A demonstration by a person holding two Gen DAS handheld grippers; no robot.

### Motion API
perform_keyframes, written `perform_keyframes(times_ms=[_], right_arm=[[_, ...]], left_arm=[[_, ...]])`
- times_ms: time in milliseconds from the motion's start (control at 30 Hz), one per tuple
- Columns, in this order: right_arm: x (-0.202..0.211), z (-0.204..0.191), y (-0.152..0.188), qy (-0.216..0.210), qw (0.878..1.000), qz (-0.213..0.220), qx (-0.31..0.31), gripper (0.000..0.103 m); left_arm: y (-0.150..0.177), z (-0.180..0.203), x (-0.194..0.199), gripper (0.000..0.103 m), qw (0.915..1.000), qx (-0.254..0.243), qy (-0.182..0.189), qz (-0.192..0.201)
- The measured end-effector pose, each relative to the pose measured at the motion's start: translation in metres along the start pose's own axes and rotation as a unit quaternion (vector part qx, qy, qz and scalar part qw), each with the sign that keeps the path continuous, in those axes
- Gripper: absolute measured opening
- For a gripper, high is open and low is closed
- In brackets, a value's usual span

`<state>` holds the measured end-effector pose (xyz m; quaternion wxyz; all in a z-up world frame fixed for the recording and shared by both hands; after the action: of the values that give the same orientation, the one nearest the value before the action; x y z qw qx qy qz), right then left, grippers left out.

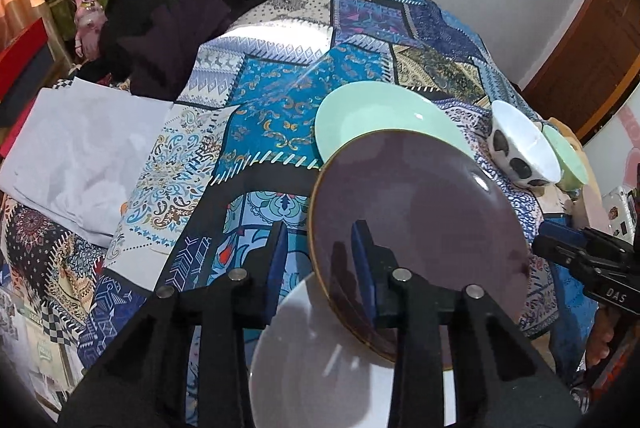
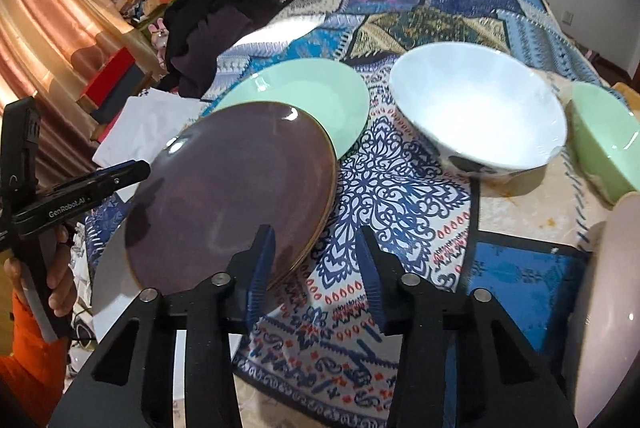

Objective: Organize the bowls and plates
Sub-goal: 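Grasp the dark brown plate off the white plate with the left tool, then carry the dark brown plate toward the pink bowl and lower it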

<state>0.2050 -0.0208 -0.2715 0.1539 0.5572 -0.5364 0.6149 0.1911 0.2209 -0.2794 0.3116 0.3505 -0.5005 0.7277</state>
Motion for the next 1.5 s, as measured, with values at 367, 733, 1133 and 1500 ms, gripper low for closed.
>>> perform_keyframes(times_ms=[367, 733, 1133, 1500], right_arm=[[-0.022, -0.002, -0.002, -0.018, 1.000, -0.025, -0.006, 0.025], [-0.032, -0.004, -0.006, -0.034, 0.999, -0.029, -0.019, 0.025], [-0.026, -0.002, -0.004, -0.027, 0.999, -0.019, -0.015, 0.025], [0.004, -0.005, -0.005, -0.026, 1.000, 0.009, -0.003, 0.025]], left_arm=[[-0.002, -0.003, -0.024, 0.018, 0.9991, -0.002, 0.025, -0.033], [-0.006, -0.003, -0.034, 0.022, 0.9960, -0.003, 0.061, -0.065], [-0.006, 0.008, -0.028, 0.023, 0.9972, -0.029, 0.035, -0.059], [-0.005, 0.022, 0.002, 0.023, 0.9982, -0.039, 0.032, -0.032]])
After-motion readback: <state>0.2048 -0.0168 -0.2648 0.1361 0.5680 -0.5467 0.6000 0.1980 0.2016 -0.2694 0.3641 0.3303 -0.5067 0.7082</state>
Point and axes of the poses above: each gripper's, at about its wrist camera, not at the fingertips, and x roughly against the way its jaws point, z to its right, y to its underside, the point moved 5 cm from there along -x, roughly the way its jaws point, and after that the axes turned 4 degrees about y, right-handed, at the moved point
